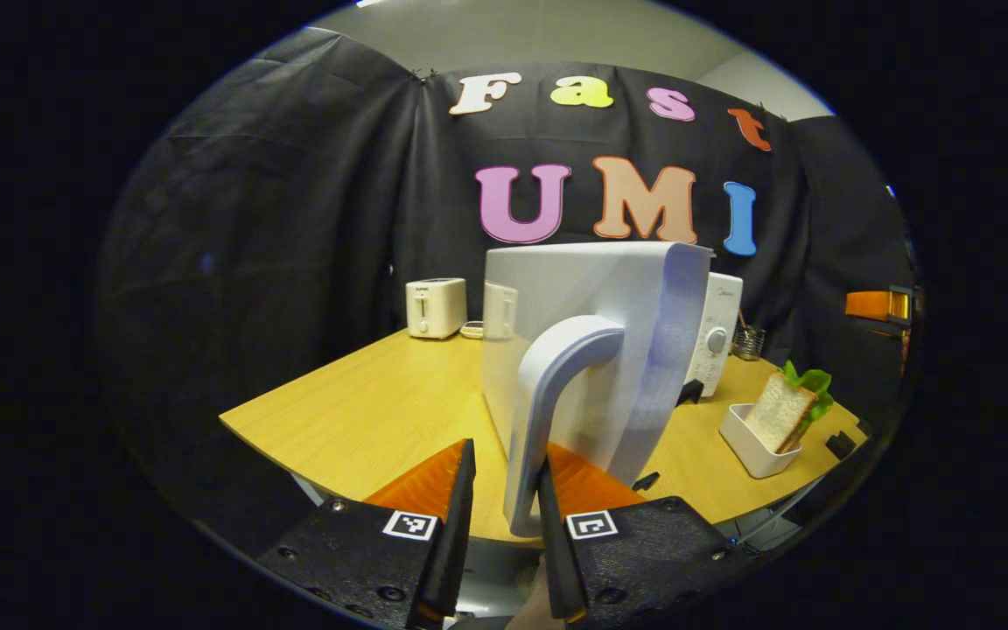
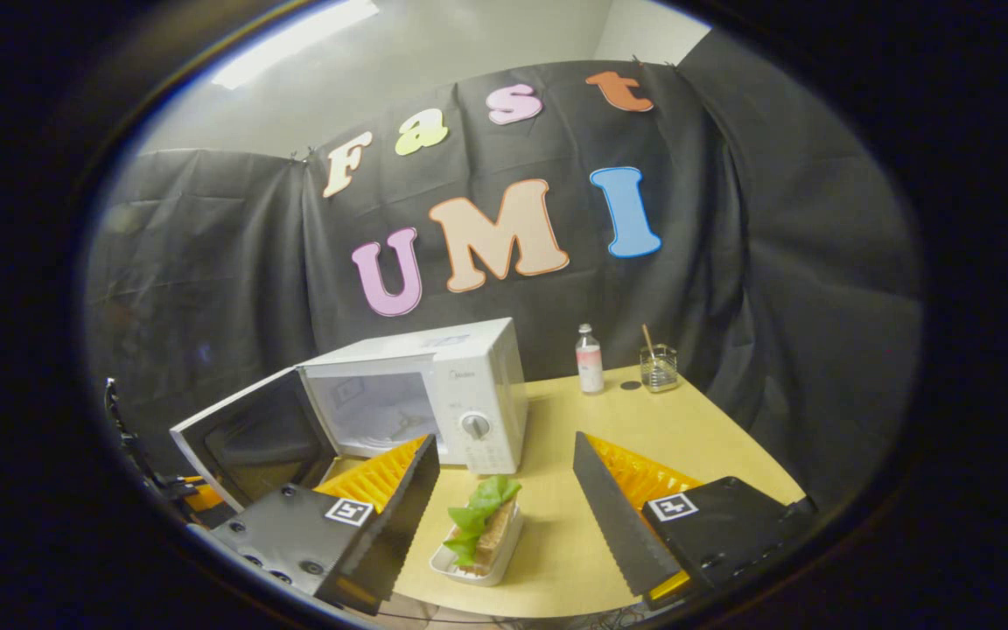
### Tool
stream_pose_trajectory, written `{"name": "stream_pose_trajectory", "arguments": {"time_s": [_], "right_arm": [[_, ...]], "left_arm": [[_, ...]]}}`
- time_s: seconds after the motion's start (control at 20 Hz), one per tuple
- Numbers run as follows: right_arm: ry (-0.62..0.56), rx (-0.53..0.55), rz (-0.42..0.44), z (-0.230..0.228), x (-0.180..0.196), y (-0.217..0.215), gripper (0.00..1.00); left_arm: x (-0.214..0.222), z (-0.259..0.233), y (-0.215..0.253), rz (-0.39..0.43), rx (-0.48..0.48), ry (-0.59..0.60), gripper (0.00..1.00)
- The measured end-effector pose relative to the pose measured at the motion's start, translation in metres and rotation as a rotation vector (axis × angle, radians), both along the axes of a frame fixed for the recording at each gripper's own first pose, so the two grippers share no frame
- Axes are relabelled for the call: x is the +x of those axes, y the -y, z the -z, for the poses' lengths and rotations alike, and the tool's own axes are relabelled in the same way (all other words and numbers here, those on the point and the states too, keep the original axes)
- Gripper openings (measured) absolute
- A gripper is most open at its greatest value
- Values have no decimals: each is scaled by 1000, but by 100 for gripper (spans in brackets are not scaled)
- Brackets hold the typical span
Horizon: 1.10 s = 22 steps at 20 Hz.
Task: Open the microwave oven with the left hand, put the food in, and close the microwave oven.
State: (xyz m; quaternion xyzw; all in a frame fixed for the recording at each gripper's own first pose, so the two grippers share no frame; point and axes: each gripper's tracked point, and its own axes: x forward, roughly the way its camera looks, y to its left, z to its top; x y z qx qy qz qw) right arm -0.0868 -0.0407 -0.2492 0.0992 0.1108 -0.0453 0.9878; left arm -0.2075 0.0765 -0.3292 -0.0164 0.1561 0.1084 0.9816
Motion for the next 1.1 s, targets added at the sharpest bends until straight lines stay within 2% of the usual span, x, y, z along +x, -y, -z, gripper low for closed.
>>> {"name": "stream_pose_trajectory", "arguments": {"time_s": [0.1,0.15,0.2,0.25,0.6,0.8,0.95,1.1], "right_arm": [[-12,0,-10,5,2,-5,92],[-19,-3,-13,8,3,-7,92],[-25,-6,-16,11,4,-8,92],[-30,-7,-18,13,5,-9,92],[-58,-1,-18,26,12,-14,92],[-70,5,-24,33,16,-16,92],[-90,6,-21,41,19,-13,92],[-118,16,-15,52,23,-12,92]], "left_arm": [[-6,-2,-15,-16,-1,5,49],[-7,0,-23,-19,2,1,74],[-9,-1,-25,-13,-9,6,83],[-10,0,-29,-15,-21,-1,100],[-20,-3,-43,-28,-24,-12,100],[-35,-6,-61,-79,-35,-5,100],[-52,-15,-99,-200,-5,12,100],[-72,-33,-154,-377,113,41,100]]}}
